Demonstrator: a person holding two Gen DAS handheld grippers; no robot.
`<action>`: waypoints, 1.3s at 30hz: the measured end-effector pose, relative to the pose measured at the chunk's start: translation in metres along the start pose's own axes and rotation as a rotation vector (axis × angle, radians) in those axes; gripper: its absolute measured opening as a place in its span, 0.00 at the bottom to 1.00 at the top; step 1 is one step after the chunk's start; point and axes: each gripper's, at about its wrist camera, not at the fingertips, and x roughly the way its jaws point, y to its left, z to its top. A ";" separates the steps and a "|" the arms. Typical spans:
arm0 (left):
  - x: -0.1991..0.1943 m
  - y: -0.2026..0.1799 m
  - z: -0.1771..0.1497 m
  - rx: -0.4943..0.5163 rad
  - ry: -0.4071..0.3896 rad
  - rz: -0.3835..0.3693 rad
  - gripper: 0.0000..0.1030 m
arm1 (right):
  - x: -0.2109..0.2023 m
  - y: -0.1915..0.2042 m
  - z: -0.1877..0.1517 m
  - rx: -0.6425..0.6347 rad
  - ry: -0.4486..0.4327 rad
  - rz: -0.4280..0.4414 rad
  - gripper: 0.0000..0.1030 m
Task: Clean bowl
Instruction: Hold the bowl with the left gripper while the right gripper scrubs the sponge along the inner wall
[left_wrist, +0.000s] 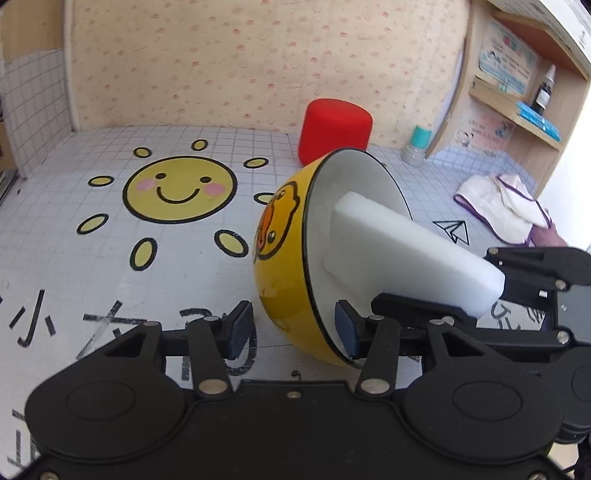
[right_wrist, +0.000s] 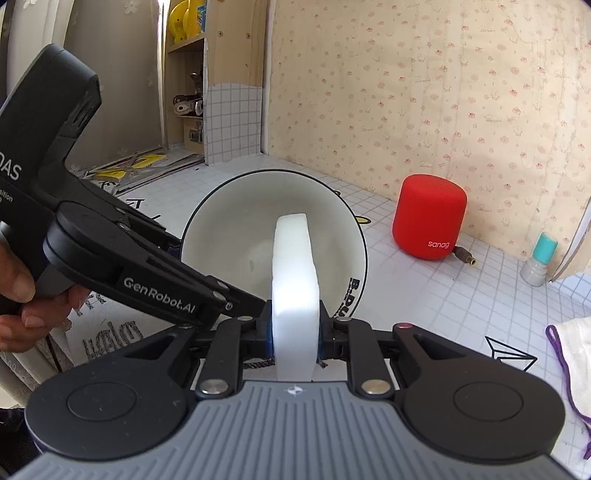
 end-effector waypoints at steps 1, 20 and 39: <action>0.000 0.000 -0.002 -0.020 -0.002 0.005 0.58 | 0.000 0.000 0.000 0.003 0.000 0.003 0.21; 0.006 -0.005 -0.006 0.022 -0.047 0.063 0.30 | -0.016 -0.005 -0.005 0.024 -0.025 0.023 0.21; 0.007 -0.004 0.008 0.236 0.028 0.024 0.32 | -0.007 0.011 0.002 -0.022 0.007 0.009 0.23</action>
